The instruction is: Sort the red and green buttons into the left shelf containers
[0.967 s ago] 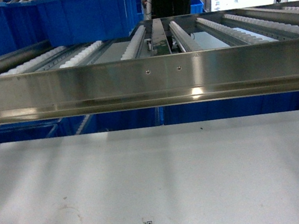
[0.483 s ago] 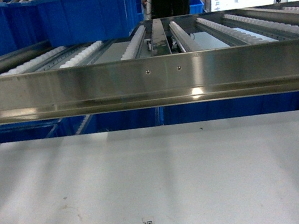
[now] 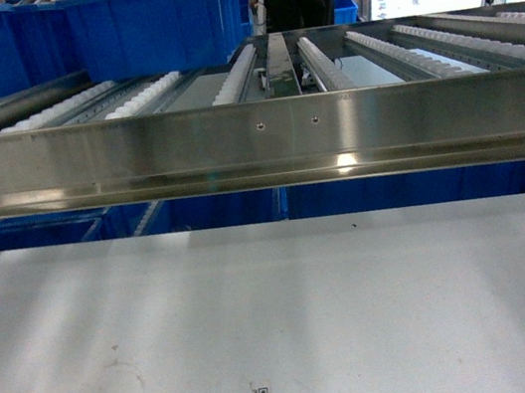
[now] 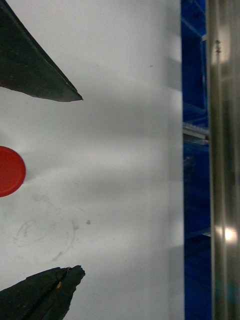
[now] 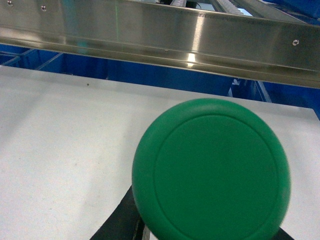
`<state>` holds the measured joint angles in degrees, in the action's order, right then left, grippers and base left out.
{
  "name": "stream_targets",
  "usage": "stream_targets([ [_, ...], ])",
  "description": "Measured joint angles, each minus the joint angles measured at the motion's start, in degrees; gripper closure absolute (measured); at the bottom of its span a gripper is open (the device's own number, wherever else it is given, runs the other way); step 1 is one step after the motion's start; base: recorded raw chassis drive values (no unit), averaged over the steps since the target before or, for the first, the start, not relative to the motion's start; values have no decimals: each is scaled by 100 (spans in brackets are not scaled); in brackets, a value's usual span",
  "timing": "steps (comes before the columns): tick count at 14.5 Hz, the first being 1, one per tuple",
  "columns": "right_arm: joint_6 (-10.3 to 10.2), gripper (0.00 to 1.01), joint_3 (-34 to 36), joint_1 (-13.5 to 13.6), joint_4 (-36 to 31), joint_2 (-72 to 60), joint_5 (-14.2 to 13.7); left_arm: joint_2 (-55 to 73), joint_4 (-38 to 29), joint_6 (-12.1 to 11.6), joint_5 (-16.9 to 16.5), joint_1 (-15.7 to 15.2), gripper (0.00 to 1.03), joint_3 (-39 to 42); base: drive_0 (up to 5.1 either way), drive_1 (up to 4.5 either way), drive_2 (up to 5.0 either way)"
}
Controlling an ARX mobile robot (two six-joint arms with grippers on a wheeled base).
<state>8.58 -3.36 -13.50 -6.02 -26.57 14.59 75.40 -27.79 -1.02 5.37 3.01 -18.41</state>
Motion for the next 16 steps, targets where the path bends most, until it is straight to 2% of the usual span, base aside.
stream_targets([
  [3, 0, 75, 0, 0, 0, 0, 0, 706, -98, 262, 168, 164, 5, -17, 0, 0, 0],
  [7, 0, 75, 0, 0, 0, 0, 0, 1646, -229, 549, 352, 129, 5, -352, 0, 0, 0],
  [9, 0, 75, 0, 0, 0, 0, 0, 1823, -42, 737, 369, 164, 5, -509, 0, 0, 0],
  [13, 0, 75, 0, 0, 0, 0, 0, 2083, -129, 879, 407, 247, 5, -509, 0, 0, 0],
  [16, 0, 75, 0, 0, 0, 0, 0, 2302, -210, 1043, 345, 122, 5, -503, 0, 0, 0],
])
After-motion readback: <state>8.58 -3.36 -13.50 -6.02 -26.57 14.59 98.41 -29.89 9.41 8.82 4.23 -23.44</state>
